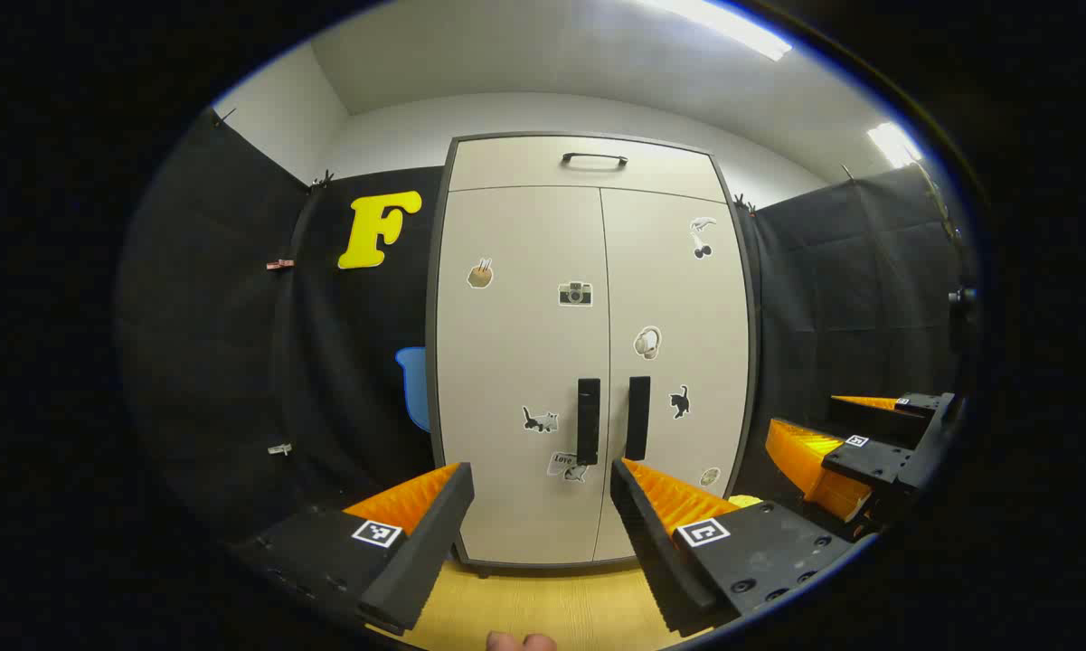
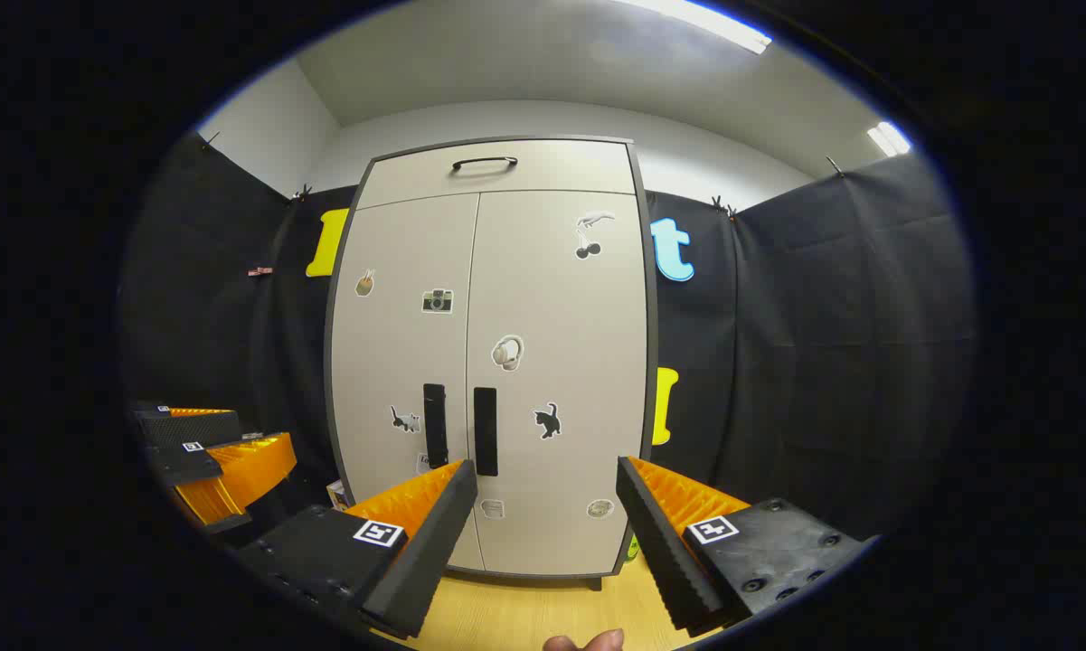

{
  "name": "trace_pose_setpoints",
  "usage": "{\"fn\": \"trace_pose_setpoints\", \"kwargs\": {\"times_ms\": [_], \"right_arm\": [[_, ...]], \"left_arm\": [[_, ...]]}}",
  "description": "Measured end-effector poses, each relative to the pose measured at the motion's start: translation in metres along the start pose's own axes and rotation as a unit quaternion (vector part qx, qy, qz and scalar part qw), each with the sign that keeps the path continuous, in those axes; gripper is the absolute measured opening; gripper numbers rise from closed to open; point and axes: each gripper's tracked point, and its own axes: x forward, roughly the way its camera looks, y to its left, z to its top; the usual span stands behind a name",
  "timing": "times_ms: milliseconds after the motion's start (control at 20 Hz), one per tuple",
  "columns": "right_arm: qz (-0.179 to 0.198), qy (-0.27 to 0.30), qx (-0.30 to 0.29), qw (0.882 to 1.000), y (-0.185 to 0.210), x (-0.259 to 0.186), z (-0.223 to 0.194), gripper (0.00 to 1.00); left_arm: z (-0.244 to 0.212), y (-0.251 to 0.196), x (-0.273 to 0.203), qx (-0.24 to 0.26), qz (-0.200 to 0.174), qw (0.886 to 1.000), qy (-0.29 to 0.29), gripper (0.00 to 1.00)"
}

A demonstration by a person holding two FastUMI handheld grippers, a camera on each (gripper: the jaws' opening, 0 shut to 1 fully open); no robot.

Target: Open the right door of the double-door shoe cabinet with the right hand, and open the left door with the left hand.

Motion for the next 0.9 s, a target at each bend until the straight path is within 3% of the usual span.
{"fn": "trace_pose_setpoints", "kwargs": {"times_ms": [500, 900], "right_arm": [[0.006, 0.011, -0.024, 1.000, 0.009, 0.012, -0.012, 0.98], [0.014, 0.028, -0.010, 0.999, 0.010, 0.017, -0.021, 0.98]], "left_arm": [[-0.023, 0.010, 0.004, 0.006, 0.026, 0.999, 0.024, 0.94], [-0.030, 0.015, 0.008, 0.015, 0.033, 0.999, 0.034, 0.95]]}}
